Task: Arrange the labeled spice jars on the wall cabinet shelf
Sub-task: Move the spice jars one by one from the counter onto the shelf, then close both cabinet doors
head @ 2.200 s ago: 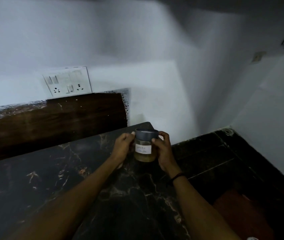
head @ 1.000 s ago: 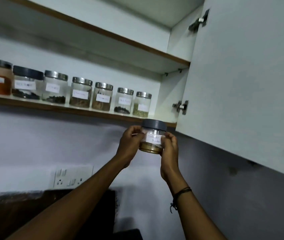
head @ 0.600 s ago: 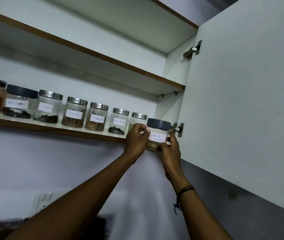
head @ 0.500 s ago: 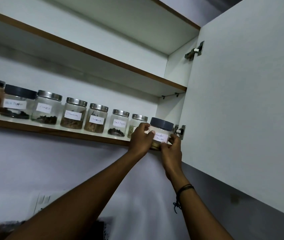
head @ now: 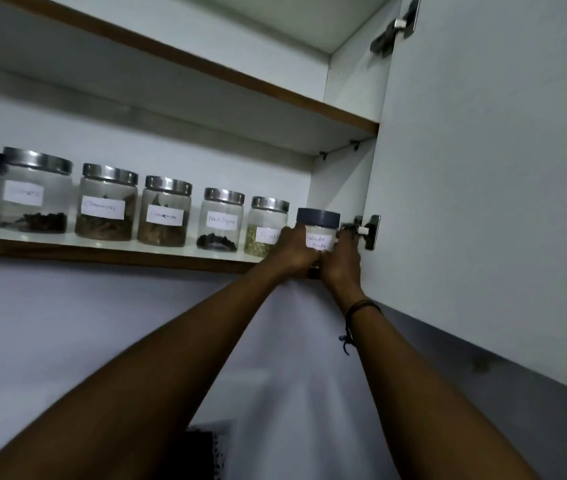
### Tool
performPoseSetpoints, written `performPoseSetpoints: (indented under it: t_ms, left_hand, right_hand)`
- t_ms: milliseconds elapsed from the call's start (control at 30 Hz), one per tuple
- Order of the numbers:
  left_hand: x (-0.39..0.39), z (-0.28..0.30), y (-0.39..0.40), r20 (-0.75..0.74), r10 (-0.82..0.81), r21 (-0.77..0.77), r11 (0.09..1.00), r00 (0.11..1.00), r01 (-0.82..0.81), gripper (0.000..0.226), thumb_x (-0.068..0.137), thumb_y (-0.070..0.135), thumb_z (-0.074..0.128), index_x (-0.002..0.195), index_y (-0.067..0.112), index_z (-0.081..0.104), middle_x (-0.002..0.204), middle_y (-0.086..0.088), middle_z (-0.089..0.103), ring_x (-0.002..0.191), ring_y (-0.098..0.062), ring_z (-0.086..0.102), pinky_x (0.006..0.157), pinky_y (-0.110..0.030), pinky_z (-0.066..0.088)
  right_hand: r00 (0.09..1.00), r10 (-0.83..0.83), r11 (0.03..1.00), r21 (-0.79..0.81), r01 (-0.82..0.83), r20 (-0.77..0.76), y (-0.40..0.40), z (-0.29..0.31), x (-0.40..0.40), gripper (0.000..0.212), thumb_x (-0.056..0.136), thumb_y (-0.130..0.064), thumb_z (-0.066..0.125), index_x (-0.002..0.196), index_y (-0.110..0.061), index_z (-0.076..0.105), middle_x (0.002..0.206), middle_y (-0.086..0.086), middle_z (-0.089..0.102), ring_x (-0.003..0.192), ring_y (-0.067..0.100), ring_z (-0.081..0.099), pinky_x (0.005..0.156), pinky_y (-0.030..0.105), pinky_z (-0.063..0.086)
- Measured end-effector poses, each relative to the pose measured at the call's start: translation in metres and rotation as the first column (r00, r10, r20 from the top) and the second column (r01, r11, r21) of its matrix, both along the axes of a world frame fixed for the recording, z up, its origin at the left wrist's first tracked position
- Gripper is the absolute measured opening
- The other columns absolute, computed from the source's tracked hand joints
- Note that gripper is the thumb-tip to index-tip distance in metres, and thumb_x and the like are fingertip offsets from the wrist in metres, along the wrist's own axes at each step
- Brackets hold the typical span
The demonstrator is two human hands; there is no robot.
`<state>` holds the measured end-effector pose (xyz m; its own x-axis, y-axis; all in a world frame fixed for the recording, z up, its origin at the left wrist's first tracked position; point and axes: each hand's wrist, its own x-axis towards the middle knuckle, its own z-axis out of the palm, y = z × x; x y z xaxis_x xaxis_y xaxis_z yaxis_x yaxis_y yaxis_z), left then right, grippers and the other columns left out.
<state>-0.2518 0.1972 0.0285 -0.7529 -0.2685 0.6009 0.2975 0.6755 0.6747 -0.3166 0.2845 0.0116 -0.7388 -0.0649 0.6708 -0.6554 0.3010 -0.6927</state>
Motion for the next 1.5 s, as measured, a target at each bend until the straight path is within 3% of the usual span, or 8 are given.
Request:
performPoseSetpoints:
  t_ms: [433,633,767,933,1133,1300,1400,1500]
  left_hand:
    - [0.005,-0.016,0.006,-0.115,-0.021,-0.075,0.997,0.993,0.012,0.026,0.098,0.020,0.053,0.120,0.008,0.059,0.119,-0.013,0.064,0.107,-0.026,0.061,0.085,-0.029,0.045]
    - [0.042,0.005,0.056,-0.213,-0.177,-0.011,0.984,0.961,0.179,0.049,0.105,0.039,0.040,0.148,0.016,0.043,0.151,-0.007,0.047,0.137,-0.019,0.045,0.112,-0.031,0.035]
    - [0.075,0.031,0.103,-0.335,-0.331,-0.003,0.937,0.882,0.350,0.047,0.105,0.040,0.040,0.146,0.019,0.047,0.151,-0.001,0.049,0.137,-0.015,0.046,0.117,-0.033,0.034]
    - [0.110,0.054,0.178,-0.437,-0.502,-0.118,0.855,0.746,0.506,0.046,0.104,0.039,0.035,0.143,0.021,0.051,0.148,0.004,0.052,0.134,-0.003,0.045,0.103,-0.008,0.029]
    - [0.142,0.067,0.266,-0.472,-0.629,-0.234,0.765,0.618,0.600,0.055,0.098,0.043,0.038,0.146,0.017,0.047,0.152,0.001,0.047,0.141,-0.008,0.041,0.112,-0.016,0.030]
    - [0.152,0.064,0.320,-0.399,-0.659,-0.423,0.749,0.638,0.510,0.067,0.097,0.052,0.027,0.157,0.024,0.019,0.168,0.004,0.010,0.154,-0.009,0.001,0.125,-0.042,-0.001]
    - [0.146,0.061,0.334,-0.341,-0.639,-0.468,0.751,0.689,0.466,0.072,0.094,0.060,0.018,0.158,0.030,0.006,0.168,0.009,-0.006,0.153,-0.007,-0.013,0.120,-0.044,-0.012]
    - [0.141,0.061,0.341,-0.296,-0.610,-0.445,0.769,0.735,0.459,0.074,0.092,0.064,0.014,0.158,0.032,0.001,0.167,0.010,-0.011,0.151,-0.007,-0.017,0.121,-0.047,-0.013]
  right_hand:
    - [0.990,0.093,0.974,0.214,-0.069,-0.105,0.030,-0.010,0.032,0.027,0.092,-0.015,0.056,0.118,-0.015,0.055,0.120,0.007,0.062,0.106,0.022,0.059,0.080,0.027,0.043]
    - [0.940,0.030,0.940,0.330,0.090,-0.341,0.077,0.008,0.096,0.039,0.093,-0.021,0.055,0.131,-0.013,0.047,0.128,0.006,0.053,0.117,0.018,0.050,0.093,0.030,0.044]
    - [0.817,-0.144,0.881,0.304,0.363,-0.559,0.126,0.032,0.144,0.041,0.094,-0.018,0.052,0.134,-0.011,0.045,0.128,0.007,0.053,0.116,0.021,0.050,0.092,0.025,0.038]
    - [0.597,-0.376,0.728,0.173,0.663,-0.709,0.202,0.054,0.207,0.046,0.089,-0.021,0.051,0.133,-0.009,0.049,0.125,0.006,0.056,0.114,0.025,0.052,0.095,0.038,0.041]
    - [0.459,-0.581,0.531,0.115,0.839,-0.672,0.284,0.064,0.245,0.050,0.096,-0.031,0.042,0.144,-0.018,0.039,0.150,0.004,0.039,0.143,0.026,0.027,0.117,0.055,0.015]
    - [0.584,-0.569,0.646,0.124,0.753,-0.579,0.336,0.059,0.252,0.066,0.100,-0.044,0.037,0.156,-0.025,0.009,0.165,0.003,-0.006,0.151,0.025,-0.007,0.118,0.040,0.002]
    - [0.660,-0.463,0.651,0.278,0.706,-0.592,0.351,0.056,0.245,0.064,0.103,-0.041,0.034,0.156,-0.026,0.001,0.165,0.007,-0.012,0.150,0.023,-0.017,0.117,0.031,-0.003]
    - [0.802,-0.341,0.817,0.266,0.511,-0.491,0.353,0.056,0.243,0.059,0.105,-0.037,0.034,0.156,-0.025,0.006,0.165,0.006,-0.002,0.149,0.012,-0.009,0.116,0.025,0.005]
